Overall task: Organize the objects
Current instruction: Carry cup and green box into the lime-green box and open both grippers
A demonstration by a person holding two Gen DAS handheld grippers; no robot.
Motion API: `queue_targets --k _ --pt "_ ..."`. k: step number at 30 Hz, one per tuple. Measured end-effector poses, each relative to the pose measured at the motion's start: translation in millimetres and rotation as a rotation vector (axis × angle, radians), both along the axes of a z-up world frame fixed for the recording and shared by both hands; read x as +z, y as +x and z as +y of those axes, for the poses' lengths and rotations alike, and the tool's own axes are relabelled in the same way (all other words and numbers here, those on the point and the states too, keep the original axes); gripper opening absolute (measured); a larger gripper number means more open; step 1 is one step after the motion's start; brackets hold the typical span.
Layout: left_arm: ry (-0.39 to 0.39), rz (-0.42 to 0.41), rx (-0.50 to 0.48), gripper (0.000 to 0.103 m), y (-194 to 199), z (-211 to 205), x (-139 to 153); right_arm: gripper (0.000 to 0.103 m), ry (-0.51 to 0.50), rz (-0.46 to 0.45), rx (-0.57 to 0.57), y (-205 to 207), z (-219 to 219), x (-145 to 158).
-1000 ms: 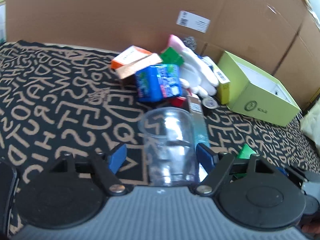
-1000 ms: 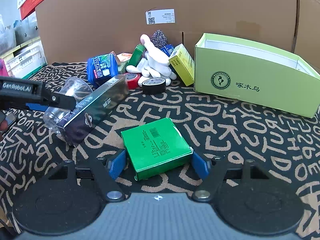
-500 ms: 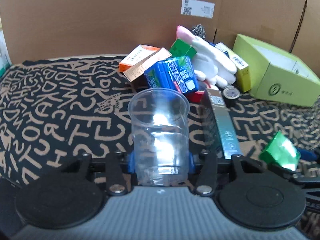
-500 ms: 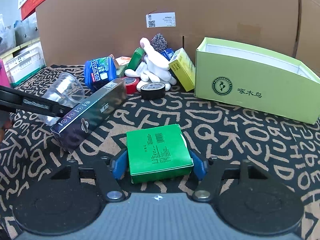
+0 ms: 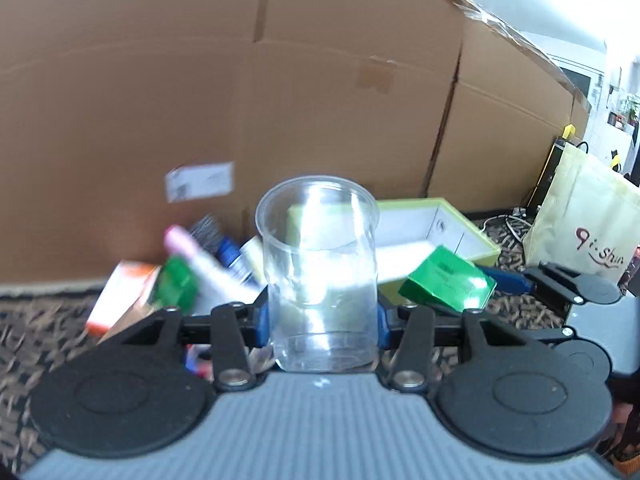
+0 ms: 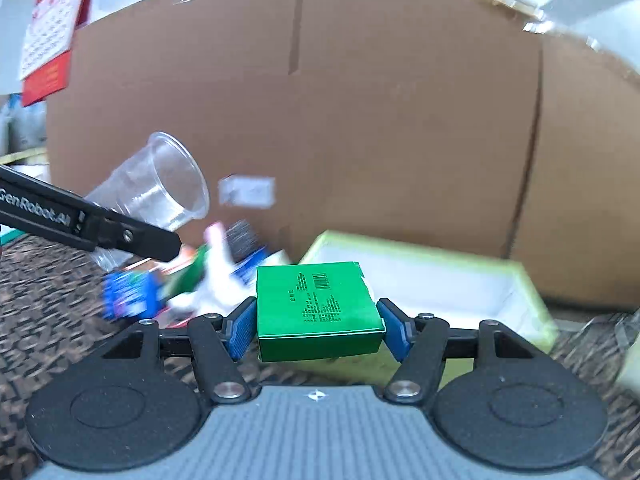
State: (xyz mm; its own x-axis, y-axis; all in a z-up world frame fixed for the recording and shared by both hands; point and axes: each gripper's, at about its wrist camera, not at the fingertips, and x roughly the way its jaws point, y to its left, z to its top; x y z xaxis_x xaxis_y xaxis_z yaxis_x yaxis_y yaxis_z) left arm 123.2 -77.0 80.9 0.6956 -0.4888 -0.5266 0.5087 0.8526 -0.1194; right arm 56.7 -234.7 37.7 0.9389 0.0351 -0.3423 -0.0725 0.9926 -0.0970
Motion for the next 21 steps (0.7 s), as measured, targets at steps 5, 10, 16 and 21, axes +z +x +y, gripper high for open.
queue_targets --k 5,10,16,21 --pt "-0.018 0.05 -0.022 0.046 56.2 -57.6 -4.0 0.068 -0.035 -0.004 -0.089 44.9 -29.7 8.6" --pt "0.054 0.075 -0.04 0.046 105.7 -108.5 -32.6 0.068 -0.012 0.083 -0.151 101.4 -59.1 -8.2" --pt "0.104 0.112 -0.042 0.048 140.6 -135.1 -66.7 0.069 0.107 0.203 -0.188 152.7 -93.6 -37.7" --pt "0.0 0.113 -0.069 0.103 145.3 -124.0 -77.3 0.08 0.066 0.257 -0.201 170.5 -102.0 -53.4"
